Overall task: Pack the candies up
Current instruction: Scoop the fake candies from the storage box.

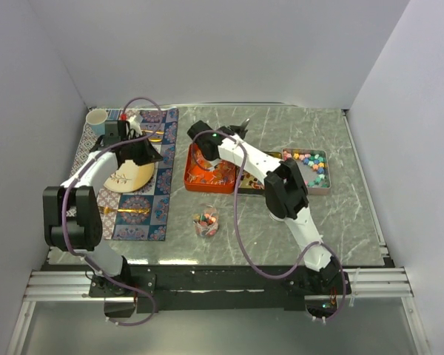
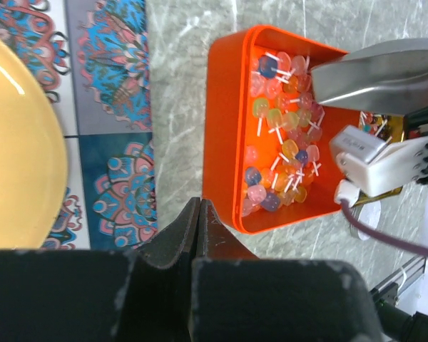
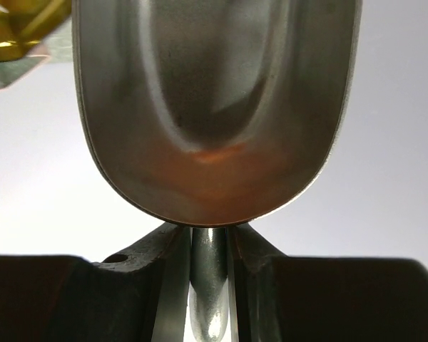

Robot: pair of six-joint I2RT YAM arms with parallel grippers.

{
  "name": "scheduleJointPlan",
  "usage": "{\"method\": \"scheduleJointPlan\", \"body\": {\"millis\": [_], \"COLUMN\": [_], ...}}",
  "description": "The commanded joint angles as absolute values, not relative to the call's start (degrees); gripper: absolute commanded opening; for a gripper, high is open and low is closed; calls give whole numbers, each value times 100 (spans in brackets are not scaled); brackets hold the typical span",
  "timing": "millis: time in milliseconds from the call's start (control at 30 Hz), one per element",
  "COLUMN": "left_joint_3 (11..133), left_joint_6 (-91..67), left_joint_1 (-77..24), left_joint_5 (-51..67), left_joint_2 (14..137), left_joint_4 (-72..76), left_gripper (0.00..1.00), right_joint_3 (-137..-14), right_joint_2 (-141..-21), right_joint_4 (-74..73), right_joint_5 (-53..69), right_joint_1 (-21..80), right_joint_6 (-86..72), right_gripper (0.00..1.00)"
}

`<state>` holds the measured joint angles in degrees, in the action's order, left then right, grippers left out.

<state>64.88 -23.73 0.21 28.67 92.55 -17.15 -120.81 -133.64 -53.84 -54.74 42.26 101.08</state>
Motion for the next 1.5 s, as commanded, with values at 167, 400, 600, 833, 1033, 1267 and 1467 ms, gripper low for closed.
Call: {"method": "scheduleJointPlan", "body": {"millis": [167,400,600,833,1033,1267,1467], "left_joint_3": [6627,6671,6539,6223,6038,6012,6020], "left_joint_6": [-2487,-2461,-2443,-2356,-2320,-2320,-2312], "left_joint_1": [-140,-246,-334,-439,-439,-457,-475], "left_joint_5": [3041,3067,3067,3041,2979,2944,2962], "left_joint_2": [9123,9237,9229,9070,8965,8816,8763], "left_joint_4": [-1635,-1670,-1617,-1477,-1406,-1424,-1397], "left_gripper": [1,1,1,1,1,1,1], "right_joint_3": [-12206,-13288,-13122,-13229,-13303,-12914,-12735], "right_joint_2": [-13568,-14334,-14256,-14353,-14483,-13713,-13263], "right_joint_4": [-7661,-8227,-7911,-7411,-7118,-6795,-7593], "right_joint_5": [-6143,-6074,-5634,-5019,-4896,-4887,-4492], "right_joint_1": [4658,4693,4535,4386,4517,4491,4395], "right_joint_6": [8493,7779,7524,7040,7032,7347,6777], "right_gripper": [0,0,0,0,0,0,0]}}
